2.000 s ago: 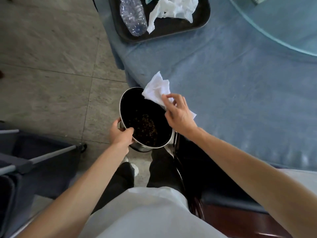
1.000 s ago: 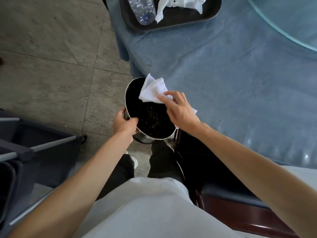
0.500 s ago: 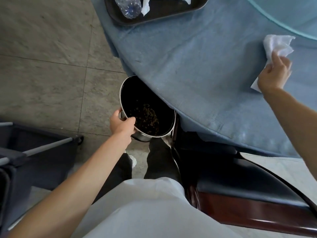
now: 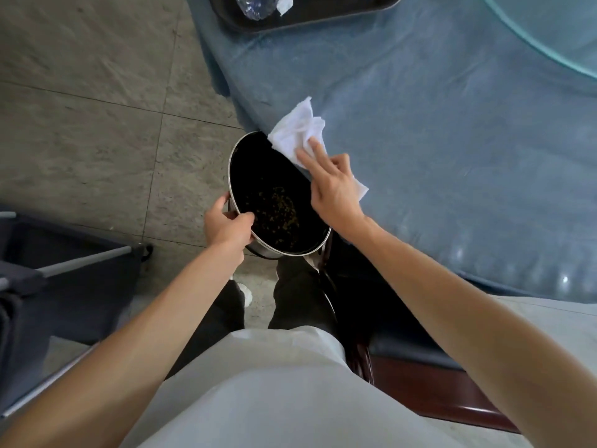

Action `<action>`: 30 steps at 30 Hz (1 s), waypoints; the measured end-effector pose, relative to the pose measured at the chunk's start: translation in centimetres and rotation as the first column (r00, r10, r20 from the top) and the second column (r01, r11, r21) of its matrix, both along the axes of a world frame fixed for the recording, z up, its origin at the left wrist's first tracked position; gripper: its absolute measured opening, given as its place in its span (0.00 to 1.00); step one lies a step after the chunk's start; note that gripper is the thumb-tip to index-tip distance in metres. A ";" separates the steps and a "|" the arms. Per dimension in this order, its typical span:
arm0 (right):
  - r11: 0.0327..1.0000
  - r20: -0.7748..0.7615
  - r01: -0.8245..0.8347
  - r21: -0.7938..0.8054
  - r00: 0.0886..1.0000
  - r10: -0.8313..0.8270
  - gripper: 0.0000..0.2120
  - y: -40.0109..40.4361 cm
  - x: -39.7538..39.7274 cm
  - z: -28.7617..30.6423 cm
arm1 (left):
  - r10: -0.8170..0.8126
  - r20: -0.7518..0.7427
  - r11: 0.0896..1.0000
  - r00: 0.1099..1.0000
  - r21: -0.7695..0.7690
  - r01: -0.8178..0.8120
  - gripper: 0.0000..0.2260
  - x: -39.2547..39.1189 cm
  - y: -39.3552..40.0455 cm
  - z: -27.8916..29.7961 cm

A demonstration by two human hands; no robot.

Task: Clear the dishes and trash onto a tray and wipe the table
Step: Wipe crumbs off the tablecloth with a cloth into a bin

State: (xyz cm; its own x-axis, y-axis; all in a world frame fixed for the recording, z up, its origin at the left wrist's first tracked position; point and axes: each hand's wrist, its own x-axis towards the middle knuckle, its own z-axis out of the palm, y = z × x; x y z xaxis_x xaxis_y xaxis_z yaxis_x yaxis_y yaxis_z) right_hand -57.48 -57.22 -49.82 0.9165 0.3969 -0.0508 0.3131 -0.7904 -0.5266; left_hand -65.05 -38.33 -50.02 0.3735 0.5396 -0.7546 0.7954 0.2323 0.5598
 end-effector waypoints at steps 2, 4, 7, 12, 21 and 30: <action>0.996 -0.058 -0.093 0.015 0.994 0.093 0.25 0.6 -1.1 0.3 | 0.009 -0.002 1.000 1.000 -0.005 -0.009 0.29 -0.5 0.6 -0.2; 0.981 -0.084 -0.192 0.031 0.977 0.194 0.25 0.7 -1.6 0.5 | 0.034 0.000 0.999 0.999 -0.020 -0.034 0.28 -1.0 1.5 -0.6; 0.970 -0.052 -0.231 0.071 0.971 0.235 0.23 1.2 -2.6 0.6 | 0.084 -0.005 0.995 0.996 -0.048 -0.084 0.28 -1.7 2.9 -1.7; 0.977 0.003 -0.182 0.109 0.983 0.182 0.20 4.9 -3.0 -0.7 | 0.194 -0.004 0.975 0.981 -0.113 -0.193 0.27 -3.2 5.3 -5.2; 0.997 -0.129 -0.045 0.056 0.990 0.051 0.24 12.1 -1.4 -15.6 | 0.177 0.001 0.975 0.984 -0.139 -0.175 0.28 -5.0 11.9 -20.9; 0.999 -0.238 -0.040 -0.001 0.970 0.039 0.22 13.5 -2.0 -33.7 | 0.154 0.010 0.988 0.988 -0.031 -0.154 0.28 -6.0 15.5 -39.2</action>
